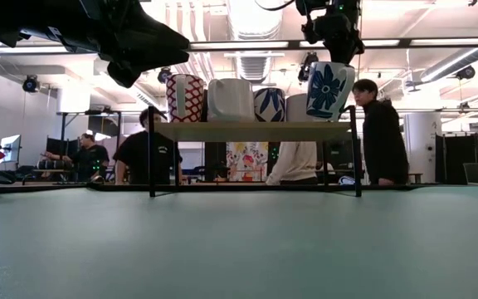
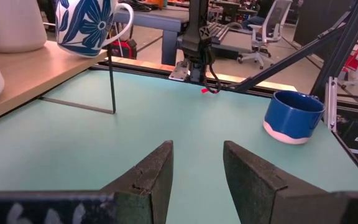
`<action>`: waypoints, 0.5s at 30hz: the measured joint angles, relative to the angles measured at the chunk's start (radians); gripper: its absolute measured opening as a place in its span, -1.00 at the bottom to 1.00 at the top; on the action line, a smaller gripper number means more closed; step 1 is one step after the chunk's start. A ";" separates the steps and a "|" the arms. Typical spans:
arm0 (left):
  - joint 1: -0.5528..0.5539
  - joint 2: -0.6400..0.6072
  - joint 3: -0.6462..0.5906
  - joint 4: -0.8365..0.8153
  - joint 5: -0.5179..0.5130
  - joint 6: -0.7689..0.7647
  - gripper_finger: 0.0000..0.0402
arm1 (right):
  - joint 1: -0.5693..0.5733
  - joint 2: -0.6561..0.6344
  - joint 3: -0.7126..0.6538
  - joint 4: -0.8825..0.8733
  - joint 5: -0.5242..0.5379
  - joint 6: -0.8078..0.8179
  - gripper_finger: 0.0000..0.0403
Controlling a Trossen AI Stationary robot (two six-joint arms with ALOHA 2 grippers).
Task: Place coffee mugs
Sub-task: Put the blue mug on the shelf
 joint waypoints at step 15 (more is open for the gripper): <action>0.000 0.000 0.000 0.000 0.000 0.000 -0.39 | -0.005 0.001 0.000 0.011 0.005 0.014 -0.93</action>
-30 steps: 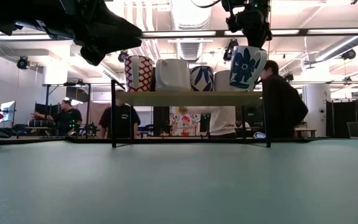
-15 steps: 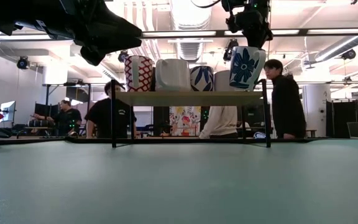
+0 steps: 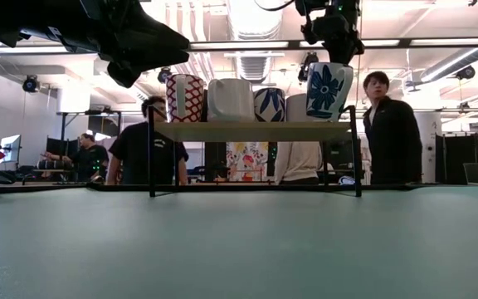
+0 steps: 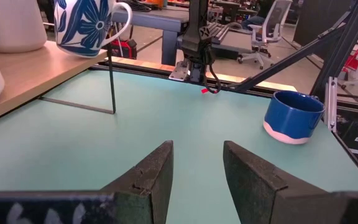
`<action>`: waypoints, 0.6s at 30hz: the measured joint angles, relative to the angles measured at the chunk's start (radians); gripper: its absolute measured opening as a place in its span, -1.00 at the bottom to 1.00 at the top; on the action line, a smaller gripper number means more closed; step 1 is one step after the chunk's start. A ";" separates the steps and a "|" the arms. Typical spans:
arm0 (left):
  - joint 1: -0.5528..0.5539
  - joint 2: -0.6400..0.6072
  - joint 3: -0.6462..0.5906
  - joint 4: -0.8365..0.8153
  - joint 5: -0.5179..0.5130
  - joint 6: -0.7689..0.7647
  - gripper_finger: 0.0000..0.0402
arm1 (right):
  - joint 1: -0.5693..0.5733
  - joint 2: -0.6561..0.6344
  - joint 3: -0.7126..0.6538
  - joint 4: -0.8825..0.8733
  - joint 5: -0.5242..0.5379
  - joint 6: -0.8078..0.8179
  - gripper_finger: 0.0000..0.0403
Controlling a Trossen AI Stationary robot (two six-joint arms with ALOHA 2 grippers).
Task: Place coffee mugs
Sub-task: Put the blue mug on the shelf
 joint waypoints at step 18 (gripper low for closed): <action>0.000 0.000 0.000 -0.005 0.000 0.000 -0.39 | -0.013 0.000 0.000 0.020 0.006 -0.036 -0.94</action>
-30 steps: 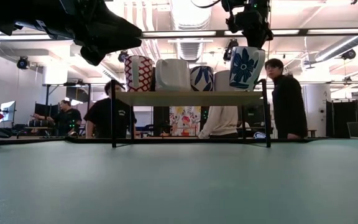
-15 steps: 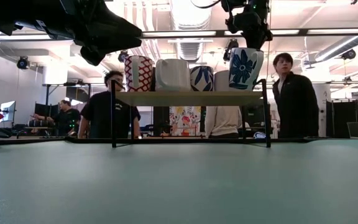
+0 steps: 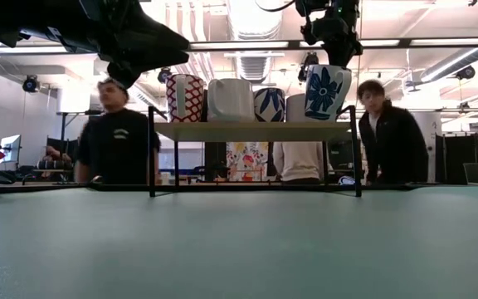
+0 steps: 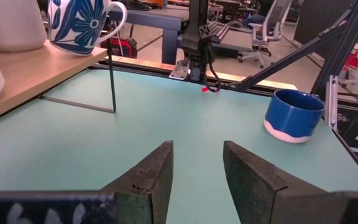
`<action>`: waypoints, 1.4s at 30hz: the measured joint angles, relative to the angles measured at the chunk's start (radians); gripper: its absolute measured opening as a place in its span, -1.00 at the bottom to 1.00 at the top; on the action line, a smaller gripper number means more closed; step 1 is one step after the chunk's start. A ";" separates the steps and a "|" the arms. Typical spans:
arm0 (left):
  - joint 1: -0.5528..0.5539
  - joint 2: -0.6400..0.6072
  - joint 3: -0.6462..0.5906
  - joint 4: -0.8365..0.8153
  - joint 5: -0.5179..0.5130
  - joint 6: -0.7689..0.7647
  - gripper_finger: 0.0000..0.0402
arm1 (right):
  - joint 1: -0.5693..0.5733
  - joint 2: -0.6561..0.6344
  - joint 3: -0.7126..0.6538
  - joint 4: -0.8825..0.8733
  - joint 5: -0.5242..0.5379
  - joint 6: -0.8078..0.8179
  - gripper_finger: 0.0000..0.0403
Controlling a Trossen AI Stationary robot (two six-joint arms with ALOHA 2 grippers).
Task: Place coffee mugs
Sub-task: Put the blue mug on the shelf
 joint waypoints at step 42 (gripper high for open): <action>0.000 0.000 0.000 -0.001 0.000 0.000 -0.39 | 0.000 -0.004 0.000 0.026 0.025 0.006 -0.68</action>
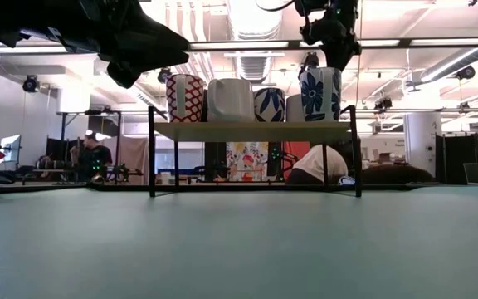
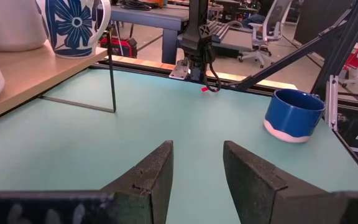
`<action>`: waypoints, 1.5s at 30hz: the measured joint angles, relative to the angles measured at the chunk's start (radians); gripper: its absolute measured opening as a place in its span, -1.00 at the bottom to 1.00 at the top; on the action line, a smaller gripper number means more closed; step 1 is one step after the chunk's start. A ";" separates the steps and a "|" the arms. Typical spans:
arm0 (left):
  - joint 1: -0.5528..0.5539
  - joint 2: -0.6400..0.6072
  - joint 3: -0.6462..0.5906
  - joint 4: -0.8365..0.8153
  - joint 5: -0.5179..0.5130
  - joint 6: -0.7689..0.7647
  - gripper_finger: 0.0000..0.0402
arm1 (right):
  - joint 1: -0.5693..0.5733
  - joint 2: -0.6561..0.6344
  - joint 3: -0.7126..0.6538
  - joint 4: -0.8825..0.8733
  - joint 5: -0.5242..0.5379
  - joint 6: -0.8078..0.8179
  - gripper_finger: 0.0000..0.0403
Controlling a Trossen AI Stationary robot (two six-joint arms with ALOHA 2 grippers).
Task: Place coffee mugs
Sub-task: Put the blue mug on the shelf
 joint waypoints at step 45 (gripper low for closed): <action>-0.045 0.058 0.000 -0.014 0.051 -0.310 -0.39 | 0.739 -0.283 -0.541 0.055 -0.257 0.965 -0.68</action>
